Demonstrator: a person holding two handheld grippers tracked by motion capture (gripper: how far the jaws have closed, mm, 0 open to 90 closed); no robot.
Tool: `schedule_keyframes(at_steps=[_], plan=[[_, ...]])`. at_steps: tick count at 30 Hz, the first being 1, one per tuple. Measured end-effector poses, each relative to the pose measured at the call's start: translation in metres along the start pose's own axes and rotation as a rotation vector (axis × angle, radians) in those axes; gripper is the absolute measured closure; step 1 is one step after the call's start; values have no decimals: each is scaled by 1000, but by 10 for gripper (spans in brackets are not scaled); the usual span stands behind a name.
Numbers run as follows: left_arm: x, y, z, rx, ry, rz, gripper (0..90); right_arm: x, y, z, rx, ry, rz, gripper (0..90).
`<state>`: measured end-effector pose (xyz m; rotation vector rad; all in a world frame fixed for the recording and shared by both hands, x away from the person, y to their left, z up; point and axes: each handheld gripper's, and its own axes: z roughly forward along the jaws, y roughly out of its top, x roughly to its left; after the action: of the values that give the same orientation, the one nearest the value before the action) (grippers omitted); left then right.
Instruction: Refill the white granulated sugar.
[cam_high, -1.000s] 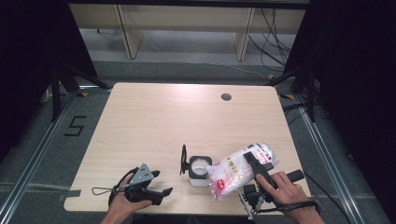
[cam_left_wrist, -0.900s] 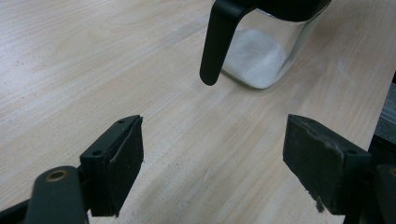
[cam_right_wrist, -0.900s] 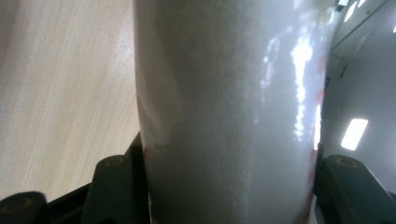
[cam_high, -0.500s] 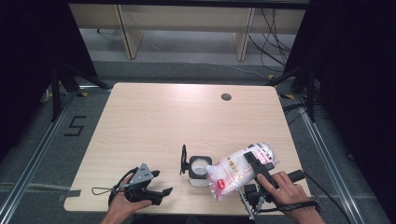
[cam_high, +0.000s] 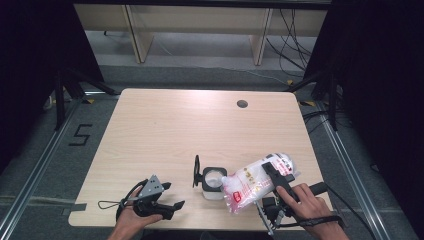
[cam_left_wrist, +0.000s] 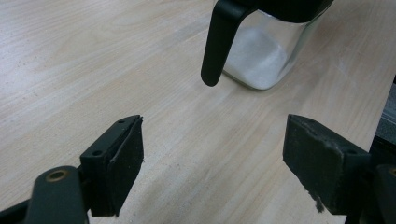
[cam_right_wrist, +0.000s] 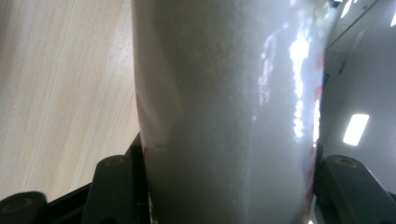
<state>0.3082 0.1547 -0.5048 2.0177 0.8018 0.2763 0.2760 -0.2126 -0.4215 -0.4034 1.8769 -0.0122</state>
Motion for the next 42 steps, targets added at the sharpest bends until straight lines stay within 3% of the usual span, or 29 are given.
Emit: schedule_keyframes(at_steps=[1, 2, 3, 4, 5, 6, 7, 9, 10, 11, 12, 13, 15, 20, 22, 23, 24, 25, 26, 27, 29, 32, 35, 37, 38, 39, 40, 42], plan=[[0, 0, 0, -6, 0, 8, 200, -3, 2, 0, -2, 16, -28, 444], [1, 0, 0, -9, 2, 20, 200, -1, 2, -1, 2, 11, -2, 444], [1, 0, -1, -7, 3, 19, 200, -3, 2, -1, -14, 18, -37, 445], [1, 0, 0, -8, 4, 16, 200, -4, 2, 0, -16, 18, -41, 444], [0, 0, 0, -8, 6, -15, 200, -2, 1, 1, -24, 6, -22, 445], [-1, 0, 0, -9, 6, -13, 200, -2, 1, 2, -28, -8, -32, 445], [0, 0, 0, -8, 5, -2, 200, -3, 1, 1, -12, 8, -41, 445], [1, 1, -1, 0, 4, 13, 200, 1, -1, 1, -6, 13, 1, 445], [0, 0, 0, 1, 5, -2, 200, -1, -1, 2, -20, 4, -41, 445], [-1, 0, 0, -10, 4, -11, 200, -2, 0, 2, -10, 12, -47, 445], [-1, 0, 0, -10, 3, -8, 200, 3, 0, 0, 4, 12, 15, 445], [0, 0, 0, -8, 4, -5, 200, -1, 0, 1, -25, 1, -36, 445], [0, 0, 0, -8, 5, -13, 200, -1, 0, 0, -22, -1, -9, 445], [1, 0, 0, -3, 4, 13, 200, -6, 0, -1, -12, 17, -48, 445], [1, 0, 0, -7, 1, 20, 200, -3, 0, 0, -28, 4, -26, 445], [1, 0, 0, -7, 2, 19, 200, 0, 0, -1, -18, 13, 24, 445], [1, 0, 0, -7, 3, 16, 200, -1, -1, -2, -1, 23, 7, 445], [0, 0, 0, -6, 4, -12, 200, -2, -2, 1, -39, -8, -16, 446], [-1, 0, 0, -15, 3, -21, 200, 0, -2, 1, -22, 5, 3, 445], [0, 0, -1, -6, 5, -11, 200, -2, -3, 1, -23, 5, -44, 445], [0, 0, 0, -9, 3, -1, 200, -3, -3, -1, 3, 26, -42, 446], [1, 0, -1, -8, 1, 20, 200, -2, -3, 0, -21, -4, -43, 446], [-1, 0, 0, -6, 10, -15, 200, -2, -3, 1, -27, 0, -26, 446], [0, 0, 0, -8, 3, -4, 200, -5, -3, 1, -23, -2, -74, 446], [0, 0, 0, -6, 0, 3, 200, -6, -3, 0, -10, 17, -74, 445], [0, 0, 0, -5, 1, 6, 200, -3, -4, 0, -8, 17, -27, 446], [0, 0, 0, 1, 3, 4, 200, -2, -4, 0, -4, 14, -21, 446], [0, 0, 0, -5, 2, 5, 200, -4, -3, -1, -2, 11, -51, 446]])
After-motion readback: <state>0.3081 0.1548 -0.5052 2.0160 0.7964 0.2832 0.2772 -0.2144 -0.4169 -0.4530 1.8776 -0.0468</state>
